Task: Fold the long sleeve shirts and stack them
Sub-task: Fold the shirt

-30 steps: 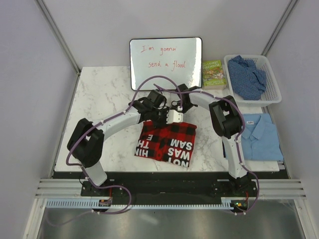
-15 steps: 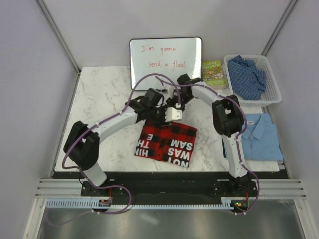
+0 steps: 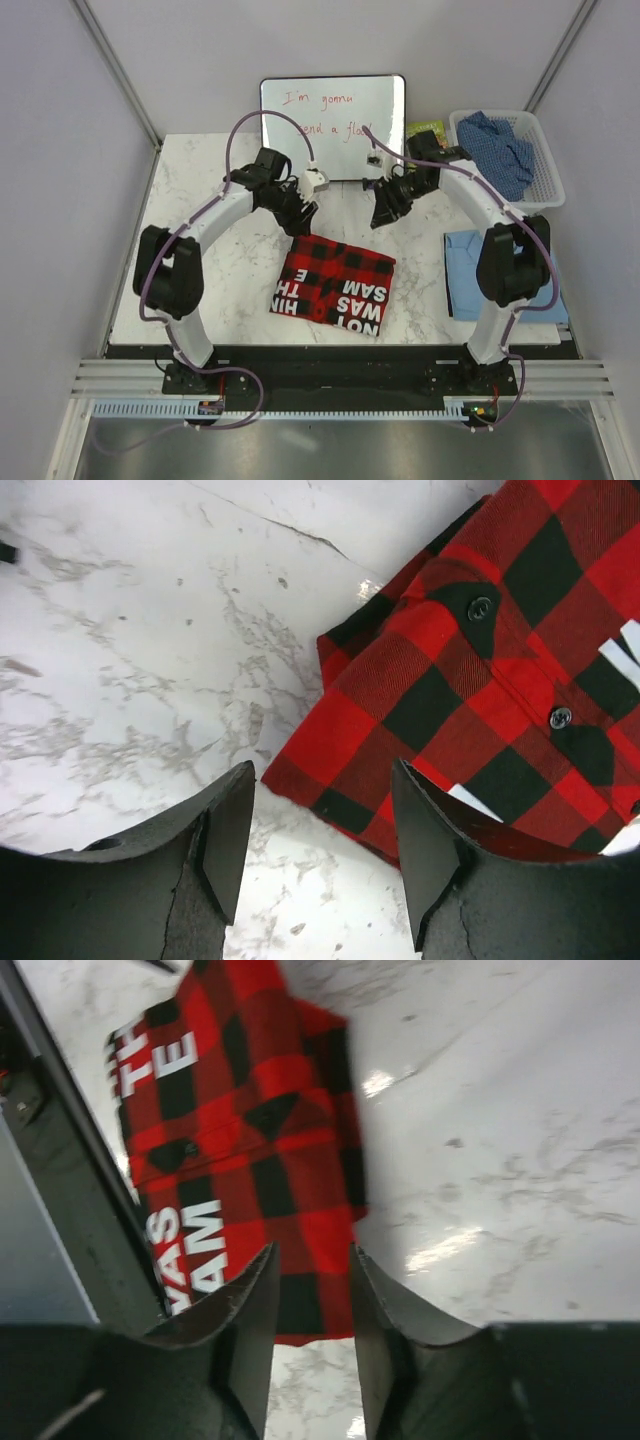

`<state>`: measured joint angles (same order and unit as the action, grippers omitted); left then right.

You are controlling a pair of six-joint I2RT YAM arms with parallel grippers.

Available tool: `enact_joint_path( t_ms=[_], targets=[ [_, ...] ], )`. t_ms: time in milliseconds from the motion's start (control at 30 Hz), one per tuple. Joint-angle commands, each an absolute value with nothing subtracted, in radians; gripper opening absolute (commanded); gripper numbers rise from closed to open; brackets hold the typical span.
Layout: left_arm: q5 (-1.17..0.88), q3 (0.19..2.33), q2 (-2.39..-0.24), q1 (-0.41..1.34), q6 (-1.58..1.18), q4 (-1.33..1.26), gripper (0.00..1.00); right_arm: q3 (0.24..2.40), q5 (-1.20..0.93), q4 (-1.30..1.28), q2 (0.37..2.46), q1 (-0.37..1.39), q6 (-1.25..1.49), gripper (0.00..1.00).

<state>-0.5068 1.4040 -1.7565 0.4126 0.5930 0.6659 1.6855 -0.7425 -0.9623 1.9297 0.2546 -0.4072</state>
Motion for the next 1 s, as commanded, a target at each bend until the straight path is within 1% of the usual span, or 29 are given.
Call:
enact_joint_path(
  t_ms=[0,133,200,233,300,333,400,433,600,633,667,700,767,800,867,900,933,967],
  targets=[
    [-0.601,1.502,-1.862,0.405,0.465,0.706,0.64,1.47,-0.85,-1.019,1.806,0.296,-0.439,0.37],
    [-0.594,1.531,-1.946,0.396,0.436,0.722,0.63,1.356,-0.83,-0.99,1.793,0.342,-0.451,0.36],
    [-0.609,1.537,-1.98,0.393,0.428,0.724,0.57,1.328,-0.79,-0.947,1.831,0.354,-0.448,0.35],
    [-0.617,1.54,-1.991,0.384,0.42,0.733,0.45,1.324,-0.775,-0.933,1.85,0.356,-0.449,0.34],
    [-0.633,1.546,-2.025,0.37,0.404,0.733,0.31,1.327,-0.709,-0.891,1.911,0.356,-0.456,0.33],
    [-0.638,1.549,-2.035,0.351,0.396,0.736,0.17,1.342,-0.692,-0.865,1.954,0.353,-0.457,0.32],
    [-0.653,1.565,-2.074,0.331,0.385,0.735,0.06,1.37,-0.644,-0.844,1.996,0.351,-0.456,0.32],
    [-0.655,1.589,-2.089,0.315,0.376,0.736,0.02,1.405,-0.631,-0.821,2.032,0.348,-0.451,0.32],
    [-0.689,1.692,-2.166,0.241,0.296,0.749,0.02,1.558,-0.574,-0.804,2.112,0.328,-0.44,0.32],
    [-0.695,1.701,-2.155,0.232,0.275,0.75,0.04,1.598,-0.565,-0.81,2.114,0.325,-0.443,0.32],
    [-0.719,1.7,-2.139,0.224,0.265,0.75,0.09,1.615,-0.551,-0.814,2.109,0.324,-0.454,0.32],
    [-0.742,1.692,-2.119,0.209,0.247,0.747,0.14,1.632,-0.523,-0.815,2.1,0.318,-0.459,0.34],
    [-0.826,1.643,-2.042,0.189,0.209,0.735,0.18,1.693,-0.491,-0.821,2.063,0.31,-0.463,0.39],
    [-0.833,1.625,-2.013,0.177,0.166,0.72,0.27,1.721,-0.488,-0.836,2.05,0.304,-0.454,0.41],
    [-0.792,1.562,-1.898,0.176,0.144,0.706,0.36,1.767,-0.532,-0.888,1.987,0.301,-0.431,0.45],
    [-0.789,1.539,-1.852,0.178,0.134,0.683,0.45,1.763,-0.575,-0.906,1.958,0.301,-0.382,0.45],
    [-0.795,1.495,-1.814,0.178,0.133,0.677,0.5,1.712,-0.682,-0.913,1.895,0.301,-0.347,0.46],
    [-0.807,1.471,-1.74,0.179,0.127,0.667,0.55,1.671,-0.756,-0.908,1.864,0.301,-0.307,0.49]
  ],
)
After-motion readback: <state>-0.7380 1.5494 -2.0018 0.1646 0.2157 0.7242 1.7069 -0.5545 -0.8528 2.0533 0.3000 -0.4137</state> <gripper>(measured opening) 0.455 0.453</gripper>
